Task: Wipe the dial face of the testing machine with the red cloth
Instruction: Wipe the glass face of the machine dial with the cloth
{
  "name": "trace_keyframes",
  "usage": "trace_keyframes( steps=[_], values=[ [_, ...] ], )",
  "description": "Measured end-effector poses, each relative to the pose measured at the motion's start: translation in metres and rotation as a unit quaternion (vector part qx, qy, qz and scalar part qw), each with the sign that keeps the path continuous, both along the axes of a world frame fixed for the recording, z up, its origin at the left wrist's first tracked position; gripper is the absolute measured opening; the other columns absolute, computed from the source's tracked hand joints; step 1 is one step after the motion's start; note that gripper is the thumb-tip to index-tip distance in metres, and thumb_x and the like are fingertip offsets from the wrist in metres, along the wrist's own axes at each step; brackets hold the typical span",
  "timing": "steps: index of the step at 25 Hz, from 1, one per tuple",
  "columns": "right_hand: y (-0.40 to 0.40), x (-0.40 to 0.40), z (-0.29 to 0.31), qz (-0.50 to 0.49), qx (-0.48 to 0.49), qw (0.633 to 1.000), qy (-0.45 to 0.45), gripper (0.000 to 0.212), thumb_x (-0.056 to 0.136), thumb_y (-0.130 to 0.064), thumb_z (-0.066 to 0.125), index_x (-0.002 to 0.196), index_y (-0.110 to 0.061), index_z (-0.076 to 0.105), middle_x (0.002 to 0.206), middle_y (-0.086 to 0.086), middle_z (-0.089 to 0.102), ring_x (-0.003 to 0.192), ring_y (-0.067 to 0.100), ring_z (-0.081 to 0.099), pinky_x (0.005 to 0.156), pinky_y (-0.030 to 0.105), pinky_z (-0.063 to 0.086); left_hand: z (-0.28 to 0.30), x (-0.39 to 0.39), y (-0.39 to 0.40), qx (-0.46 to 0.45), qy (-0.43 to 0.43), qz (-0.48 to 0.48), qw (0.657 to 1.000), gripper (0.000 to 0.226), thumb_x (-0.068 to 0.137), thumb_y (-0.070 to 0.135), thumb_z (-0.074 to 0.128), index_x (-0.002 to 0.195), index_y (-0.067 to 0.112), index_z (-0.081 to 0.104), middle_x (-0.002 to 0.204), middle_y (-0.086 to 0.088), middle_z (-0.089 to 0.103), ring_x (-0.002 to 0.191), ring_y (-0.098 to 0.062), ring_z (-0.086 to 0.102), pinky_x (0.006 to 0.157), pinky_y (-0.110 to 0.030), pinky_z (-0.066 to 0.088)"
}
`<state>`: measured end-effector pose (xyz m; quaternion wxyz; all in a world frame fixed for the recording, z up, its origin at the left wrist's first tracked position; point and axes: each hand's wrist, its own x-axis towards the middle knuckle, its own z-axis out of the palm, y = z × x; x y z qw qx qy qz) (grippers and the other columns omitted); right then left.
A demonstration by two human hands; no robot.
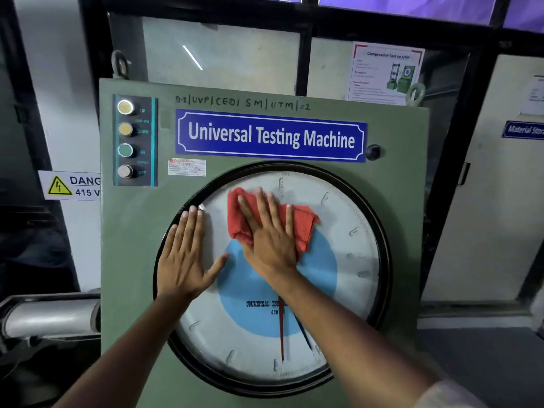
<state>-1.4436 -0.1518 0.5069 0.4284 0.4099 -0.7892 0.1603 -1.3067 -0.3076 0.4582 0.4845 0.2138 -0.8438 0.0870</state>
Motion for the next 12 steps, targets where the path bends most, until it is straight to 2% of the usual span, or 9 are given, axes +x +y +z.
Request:
trace_keyframes(
  steps=[3,5,7,9,11,12],
  values=[
    [0.042,-0.013,-0.039,0.007,0.086,0.995,0.041,0.1,0.087,-0.059,0.057,0.167,-0.042,0.0,0.178,-0.003,0.0,0.164,0.018,0.0,0.131,0.056,0.004,-0.007,0.007,-0.001,0.003,-0.012,-0.004,1.0,0.106,0.094,0.077,0.037,0.172,0.015,0.001,0.181,-0.001,-0.002,0.167,-0.018,0.003,0.136,-0.035,-0.001],
    [0.074,-0.033,-0.044,-0.033,0.097,0.995,0.021,0.098,0.089,-0.056,0.053,0.167,-0.043,-0.005,0.178,-0.003,-0.003,0.164,0.019,-0.002,0.131,0.056,0.005,-0.009,0.01,0.0,0.009,-0.014,-0.003,1.0,0.106,0.094,0.077,0.037,0.172,0.015,0.0,0.181,-0.001,-0.003,0.167,-0.018,0.002,0.135,-0.035,-0.003],
    [0.09,-0.048,-0.031,-0.077,0.065,0.994,-0.045,0.088,0.097,-0.054,0.04,0.164,-0.043,-0.017,0.176,0.0,-0.015,0.162,0.021,-0.012,0.131,0.055,0.001,-0.007,0.012,0.001,0.007,-0.025,-0.004,1.0,0.106,0.095,0.077,0.038,0.172,0.014,-0.001,0.181,-0.001,-0.004,0.167,-0.018,0.001,0.135,-0.035,-0.004],
    [0.078,-0.047,-0.01,-0.11,-0.009,0.986,-0.124,0.082,0.101,-0.055,0.029,0.161,-0.04,-0.026,0.173,0.003,-0.024,0.162,0.024,-0.017,0.13,0.057,-0.001,-0.006,0.014,0.0,0.01,-0.032,-0.006,0.999,0.106,0.095,0.076,0.037,0.171,0.014,-0.001,0.181,-0.002,-0.004,0.167,-0.018,0.0,0.135,-0.035,-0.004],
    [0.044,-0.031,0.011,-0.104,-0.079,0.978,-0.164,0.084,0.098,-0.056,0.024,0.161,-0.036,-0.026,0.173,0.005,-0.025,0.162,0.027,-0.017,0.129,0.06,-0.002,-0.006,0.015,0.003,0.016,-0.034,-0.004,0.999,0.106,0.095,0.077,0.036,0.171,0.014,-0.002,0.181,-0.002,-0.006,0.167,-0.018,-0.002,0.135,-0.035,-0.005],
    [0.028,-0.021,0.017,-0.091,-0.081,0.98,-0.16,0.085,0.096,-0.055,0.025,0.163,-0.035,-0.024,0.174,0.006,-0.022,0.162,0.027,-0.015,0.129,0.061,-0.002,-0.006,0.013,0.005,0.019,-0.033,-0.002,0.999,0.107,0.095,0.077,0.036,0.171,0.014,-0.003,0.181,-0.001,-0.008,0.167,-0.017,-0.003,0.135,-0.035,-0.006]
  ],
)
